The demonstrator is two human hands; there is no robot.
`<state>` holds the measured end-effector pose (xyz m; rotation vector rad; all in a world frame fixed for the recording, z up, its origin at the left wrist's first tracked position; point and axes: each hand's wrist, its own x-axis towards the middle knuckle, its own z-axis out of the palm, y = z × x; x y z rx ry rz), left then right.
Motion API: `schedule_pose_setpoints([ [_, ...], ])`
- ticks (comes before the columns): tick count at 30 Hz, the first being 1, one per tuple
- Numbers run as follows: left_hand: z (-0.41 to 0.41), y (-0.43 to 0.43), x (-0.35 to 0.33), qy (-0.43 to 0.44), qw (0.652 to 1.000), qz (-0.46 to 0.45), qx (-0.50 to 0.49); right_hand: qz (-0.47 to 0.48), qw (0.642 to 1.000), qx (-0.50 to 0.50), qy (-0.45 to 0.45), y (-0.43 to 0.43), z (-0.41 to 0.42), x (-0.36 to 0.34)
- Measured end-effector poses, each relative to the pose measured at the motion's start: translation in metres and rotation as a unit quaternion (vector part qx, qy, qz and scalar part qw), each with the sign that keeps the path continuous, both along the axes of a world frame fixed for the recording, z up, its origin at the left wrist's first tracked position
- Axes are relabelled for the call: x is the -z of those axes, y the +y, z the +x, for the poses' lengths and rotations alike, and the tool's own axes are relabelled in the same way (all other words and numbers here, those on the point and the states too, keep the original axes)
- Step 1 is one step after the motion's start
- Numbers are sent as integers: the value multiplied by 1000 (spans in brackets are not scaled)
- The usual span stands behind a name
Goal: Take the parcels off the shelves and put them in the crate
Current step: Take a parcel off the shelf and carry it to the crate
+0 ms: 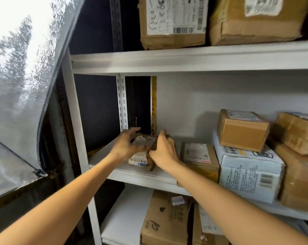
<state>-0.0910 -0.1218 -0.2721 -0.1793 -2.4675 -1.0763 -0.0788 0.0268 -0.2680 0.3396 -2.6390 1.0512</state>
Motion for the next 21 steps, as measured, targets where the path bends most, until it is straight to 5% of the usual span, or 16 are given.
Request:
schedule_pose_setpoints([
  [7, 12, 100, 9, -82, 995, -57, 24, 178, 982, 52, 46, 95, 41, -10],
  [13, 19, 128, 28, -219, 949, 204, 95, 253, 965, 11, 71, 134, 50, 18],
  [21, 52, 110, 37, -255, 904, 305, 156, 188, 966, 21, 176, 155, 68, 46],
])
